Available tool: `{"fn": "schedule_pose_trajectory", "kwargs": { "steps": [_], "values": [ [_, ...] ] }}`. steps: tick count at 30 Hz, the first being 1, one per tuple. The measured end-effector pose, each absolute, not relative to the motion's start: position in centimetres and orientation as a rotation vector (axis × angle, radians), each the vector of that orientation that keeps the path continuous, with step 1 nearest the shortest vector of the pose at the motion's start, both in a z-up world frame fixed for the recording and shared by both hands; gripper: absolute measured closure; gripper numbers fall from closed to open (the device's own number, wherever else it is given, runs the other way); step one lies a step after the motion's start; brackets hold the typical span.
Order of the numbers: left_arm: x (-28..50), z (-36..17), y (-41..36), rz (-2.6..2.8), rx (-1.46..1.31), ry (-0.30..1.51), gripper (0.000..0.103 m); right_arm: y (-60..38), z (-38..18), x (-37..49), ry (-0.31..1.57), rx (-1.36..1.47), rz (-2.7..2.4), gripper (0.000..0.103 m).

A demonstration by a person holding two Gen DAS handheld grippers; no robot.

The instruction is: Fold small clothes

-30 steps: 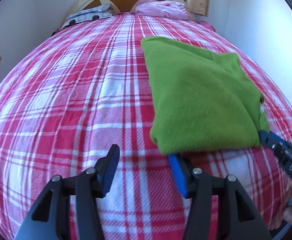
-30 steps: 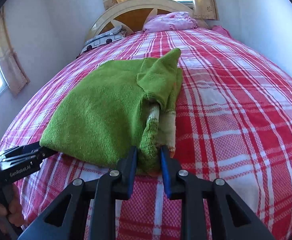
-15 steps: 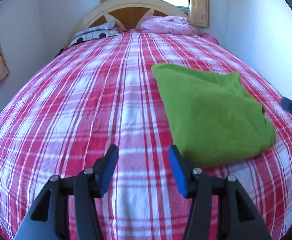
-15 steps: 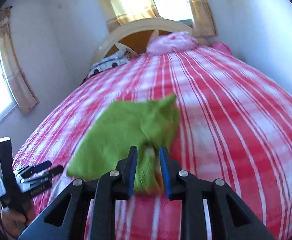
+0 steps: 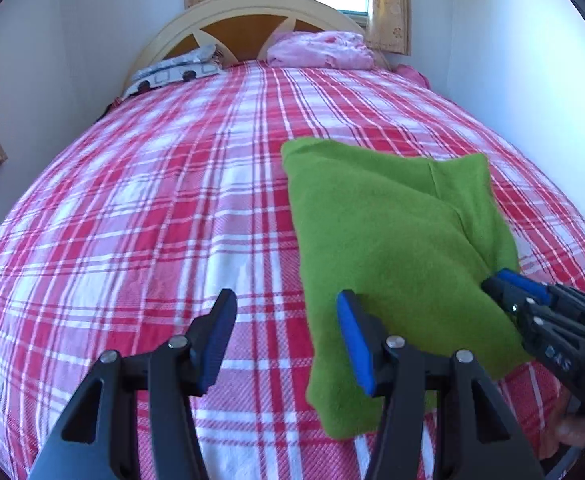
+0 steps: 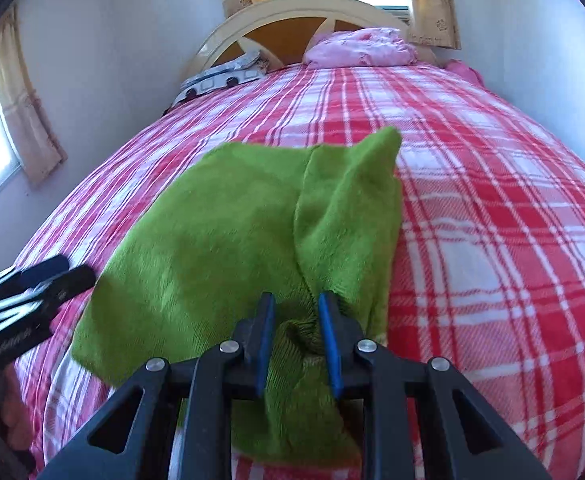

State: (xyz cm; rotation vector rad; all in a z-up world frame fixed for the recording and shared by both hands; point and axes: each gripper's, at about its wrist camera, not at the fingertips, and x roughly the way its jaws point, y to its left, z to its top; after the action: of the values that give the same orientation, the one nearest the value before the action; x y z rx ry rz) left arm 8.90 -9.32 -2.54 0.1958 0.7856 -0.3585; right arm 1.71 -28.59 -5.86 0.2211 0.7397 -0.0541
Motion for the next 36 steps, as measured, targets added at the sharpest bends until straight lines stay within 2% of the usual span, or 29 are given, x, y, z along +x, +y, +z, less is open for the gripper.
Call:
{"fn": "schedule_pose_trajectory", "kwargs": {
  "steps": [4,9,14,19,23,24,30,32,33,34,36],
  "values": [
    [9.4,-2.6,-8.9,-0.371,0.178,0.796,0.043,-29.0,-5.3,2.0,0.764,0.199,-0.012,0.079],
    [11.3,-0.7,-9.1,-0.425,0.126,0.771,0.043,-32.0,-0.6,3.5,0.616,0.201,-0.058,0.079],
    [14.4,-0.3,-10.8,-0.449,0.052,0.797,0.043,-34.5,-2.6,10.4,0.785,0.153,-0.166,0.079],
    [16.7,-3.3,-12.3,-0.426,0.036,0.878,0.042,-36.1,-5.8,14.6,0.865,0.244,-0.132,0.079],
    [16.9,-4.6,-11.3,-0.391,-0.037,0.872,0.02,-37.8,-6.7,16.8,0.861,0.315,-0.074,0.079],
    [17.1,-4.7,-11.2,-0.386,-0.046,0.876,0.018,-38.2,-7.0,17.3,0.861,0.333,-0.063,0.077],
    [17.6,-3.7,-10.5,-0.425,-0.037,0.923,0.017,-39.2,-6.5,15.9,0.831,0.406,-0.048,0.066],
    [17.7,-2.8,-9.9,-0.432,-0.046,0.915,0.017,-40.9,-5.1,13.1,0.728,0.525,-0.077,0.065],
    [17.8,-2.5,-9.7,-0.438,-0.061,0.908,0.015,-41.4,-4.5,11.6,0.674,0.571,-0.067,0.059],
    [17.9,-2.1,-9.4,-0.448,-0.081,0.9,0.012,-41.9,-3.9,9.9,0.619,0.618,-0.037,0.04],
    [18.5,-1.6,-9.5,-0.455,-0.124,0.898,0.004,-42.2,-3.4,8.1,0.581,0.654,-0.008,0.021]
  ]
}}
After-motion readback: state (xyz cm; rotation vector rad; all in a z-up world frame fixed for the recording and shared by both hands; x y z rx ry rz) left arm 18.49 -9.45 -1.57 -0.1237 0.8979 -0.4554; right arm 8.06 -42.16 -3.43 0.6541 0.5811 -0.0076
